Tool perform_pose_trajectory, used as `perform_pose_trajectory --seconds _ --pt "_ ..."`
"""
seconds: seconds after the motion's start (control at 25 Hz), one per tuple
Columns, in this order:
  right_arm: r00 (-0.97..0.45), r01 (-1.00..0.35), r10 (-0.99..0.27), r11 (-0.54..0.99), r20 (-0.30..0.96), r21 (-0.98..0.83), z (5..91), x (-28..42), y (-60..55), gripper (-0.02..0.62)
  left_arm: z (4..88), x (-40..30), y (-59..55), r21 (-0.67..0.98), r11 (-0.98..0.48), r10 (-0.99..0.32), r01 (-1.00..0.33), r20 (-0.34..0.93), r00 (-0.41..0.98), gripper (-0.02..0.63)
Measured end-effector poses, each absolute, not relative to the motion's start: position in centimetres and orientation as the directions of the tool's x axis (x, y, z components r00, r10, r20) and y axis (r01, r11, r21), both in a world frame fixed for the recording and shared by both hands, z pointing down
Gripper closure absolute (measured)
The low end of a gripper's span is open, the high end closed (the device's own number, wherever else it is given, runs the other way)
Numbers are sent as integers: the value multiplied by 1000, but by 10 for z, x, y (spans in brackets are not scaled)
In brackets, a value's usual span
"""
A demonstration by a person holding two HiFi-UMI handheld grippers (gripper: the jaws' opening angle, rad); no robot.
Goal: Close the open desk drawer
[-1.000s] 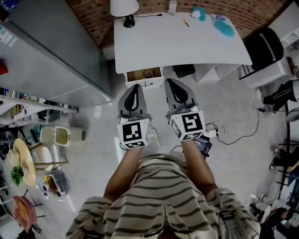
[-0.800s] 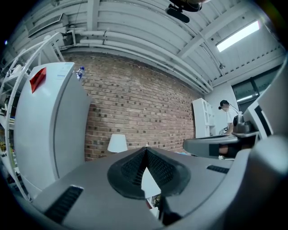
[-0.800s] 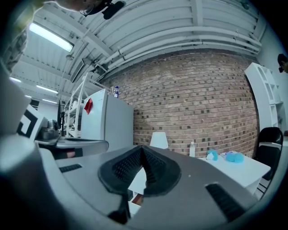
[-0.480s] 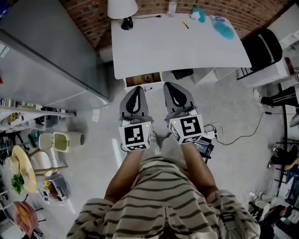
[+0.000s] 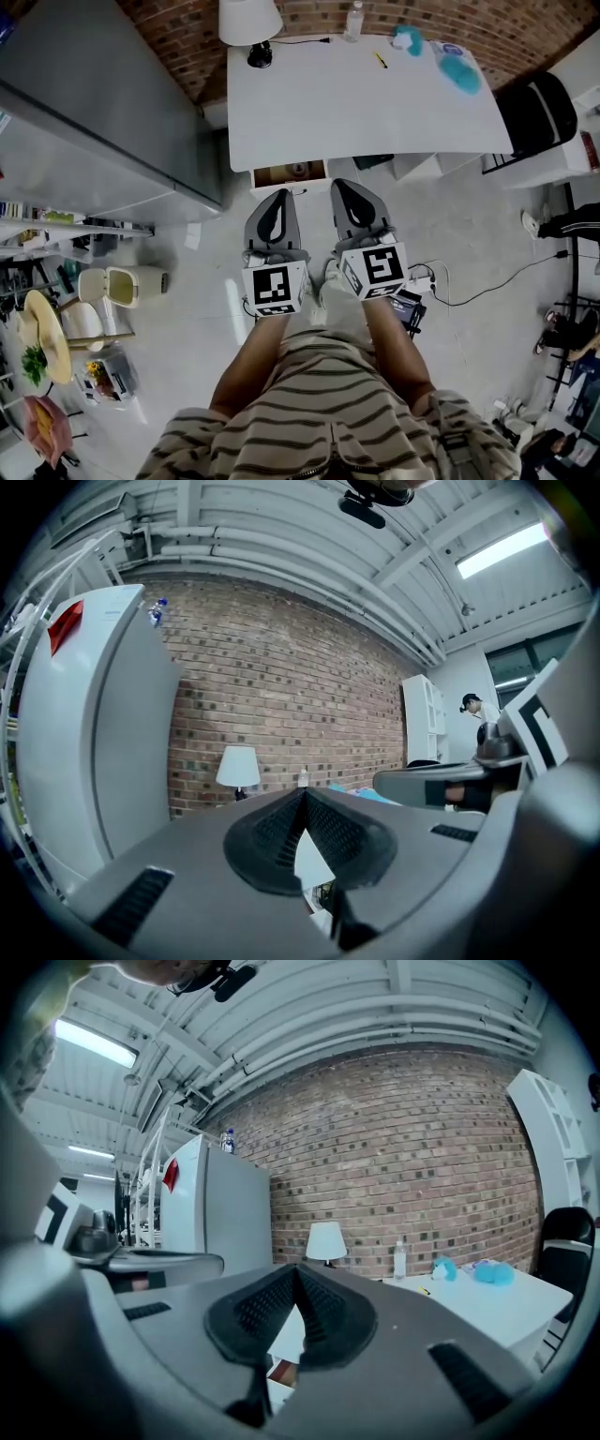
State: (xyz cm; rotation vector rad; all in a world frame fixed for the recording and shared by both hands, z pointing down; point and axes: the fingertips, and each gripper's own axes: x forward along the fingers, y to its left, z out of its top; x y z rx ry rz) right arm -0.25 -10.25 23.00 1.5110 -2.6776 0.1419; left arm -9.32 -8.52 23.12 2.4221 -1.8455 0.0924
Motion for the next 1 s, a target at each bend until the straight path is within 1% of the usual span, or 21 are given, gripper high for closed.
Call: perform_pose_trajectory --seconds 0.6,1.0 --pt "-513 -857 -829 506 224 -92 314 24 -123 583 299 -68 -113 82 -256 -945 -963 187 267 600" --pt "-512 -858 -816 499 268 -122 369 22 -141 583 352 -89 -129 88 -218 -946 -972 227 233 600"
